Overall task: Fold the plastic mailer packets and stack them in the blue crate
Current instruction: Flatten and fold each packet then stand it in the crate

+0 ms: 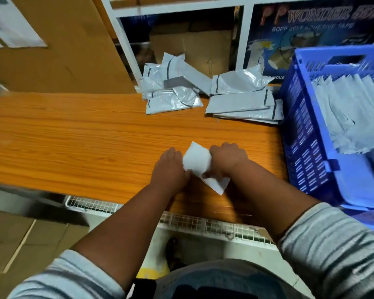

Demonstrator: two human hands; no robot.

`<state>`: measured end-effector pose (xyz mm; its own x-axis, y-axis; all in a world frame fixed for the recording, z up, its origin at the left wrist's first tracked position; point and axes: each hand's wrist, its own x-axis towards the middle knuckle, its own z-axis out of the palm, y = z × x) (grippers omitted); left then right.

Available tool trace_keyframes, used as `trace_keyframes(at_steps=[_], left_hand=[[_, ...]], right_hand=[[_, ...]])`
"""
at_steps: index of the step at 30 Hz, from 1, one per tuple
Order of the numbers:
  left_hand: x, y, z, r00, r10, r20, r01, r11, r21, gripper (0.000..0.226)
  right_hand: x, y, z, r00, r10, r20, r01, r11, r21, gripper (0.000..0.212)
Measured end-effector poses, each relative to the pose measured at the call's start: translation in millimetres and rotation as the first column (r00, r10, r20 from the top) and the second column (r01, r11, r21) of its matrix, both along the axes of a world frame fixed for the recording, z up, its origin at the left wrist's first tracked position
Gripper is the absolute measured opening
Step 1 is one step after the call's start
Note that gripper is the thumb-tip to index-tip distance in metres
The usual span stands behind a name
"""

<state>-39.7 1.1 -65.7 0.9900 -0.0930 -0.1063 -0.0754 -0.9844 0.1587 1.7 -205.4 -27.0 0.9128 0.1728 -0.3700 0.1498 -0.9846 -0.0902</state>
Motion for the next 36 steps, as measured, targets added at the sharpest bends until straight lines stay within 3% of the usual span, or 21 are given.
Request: trace_keyframes(at_steps=[3,6,10,13,15,22,26,29,33,36], left_hand=[[3,-10,21,0.996,0.082,-0.021,-0.080,0.993,0.087,0.046],[10,-25,45,0.995,0.062,-0.073,-0.053,0.991,0.122,0.019],[15,-52,80,1.000,-0.006,0.009,0.006,1.000,-0.002,0.029],[22,-87,114,0.991,-0.078,0.105,0.099,0.971,-0.216,0.037],[29,-118,139,0.980,-0.109,0.165,0.155,0.939,-0.306,0.035],[32,-236,187,0.863,-0.427,0.271,0.501,0.795,-0.342,0.028],[21,-294,182,0.789,-0.499,0.358,0.592,0.772,-0.229,0.033],[12,-321,169,0.720,-0.590,0.366,0.674,0.719,-0.166,0.031],[2,-337,148,0.717,-0.665,0.207,0.695,0.702,-0.155,0.041],[9,-337,143,0.718,-0.668,0.197,0.694,0.709,-0.124,0.039]], right_hand=[[7,0,8,0.991,-0.103,-0.084,0.115,0.981,0.158,0.054],[3,-6,20,0.975,-0.187,-0.121,0.213,0.942,0.258,0.044],[-3,-40,65,0.947,-0.322,-0.027,0.303,0.857,0.416,0.027],[-12,-79,119,0.917,-0.394,0.065,0.304,0.795,0.526,0.018],[-20,-110,151,0.888,-0.441,0.129,0.295,0.763,0.575,0.023],[-58,-226,195,0.720,-0.652,0.238,0.442,0.695,0.566,0.021],[-88,-299,204,0.563,-0.749,0.349,0.582,0.659,0.477,0.023],[-105,-340,203,0.516,-0.768,0.380,0.687,0.636,0.352,0.018],[-106,-358,178,0.628,-0.713,0.312,0.733,0.676,0.072,0.031],[-96,-352,152,0.732,-0.666,0.141,0.681,0.719,-0.141,0.029]])
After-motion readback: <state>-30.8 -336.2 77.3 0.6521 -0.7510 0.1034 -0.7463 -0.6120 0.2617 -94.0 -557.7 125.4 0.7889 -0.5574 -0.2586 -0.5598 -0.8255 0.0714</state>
